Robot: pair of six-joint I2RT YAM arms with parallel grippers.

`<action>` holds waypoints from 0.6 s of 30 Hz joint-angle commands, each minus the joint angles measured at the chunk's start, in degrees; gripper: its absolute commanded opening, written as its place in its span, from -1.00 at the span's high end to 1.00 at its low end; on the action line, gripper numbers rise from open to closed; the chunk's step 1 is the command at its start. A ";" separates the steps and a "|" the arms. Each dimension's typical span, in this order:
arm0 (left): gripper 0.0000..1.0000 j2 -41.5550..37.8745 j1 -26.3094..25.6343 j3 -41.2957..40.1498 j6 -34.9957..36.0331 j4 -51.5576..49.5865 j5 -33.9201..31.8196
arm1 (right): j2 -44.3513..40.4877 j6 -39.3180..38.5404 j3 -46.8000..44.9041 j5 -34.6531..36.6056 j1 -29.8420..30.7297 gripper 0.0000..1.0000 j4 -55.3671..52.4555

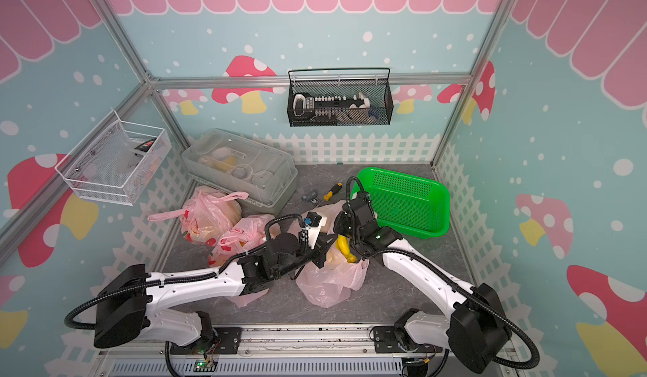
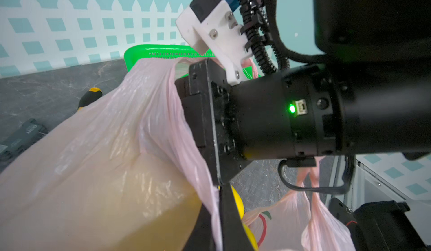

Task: Place the banana into a plastic bag & tie a knot
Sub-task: Place the banana into the plastic bag.

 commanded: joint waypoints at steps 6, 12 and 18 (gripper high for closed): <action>1.00 -5.00 6.18 -4.86 -6.30 7.22 -1.71 | -3.61 -6.38 2.50 -5.99 2.22 -0.31 1.30; 1.00 -7.68 9.20 -7.11 -6.75 5.60 -1.23 | -10.17 -19.33 8.88 -1.01 2.17 -0.38 -10.03; 1.00 -9.33 12.81 -9.87 -6.93 4.93 1.52 | -15.06 -29.11 10.27 4.43 -2.03 -0.48 -20.32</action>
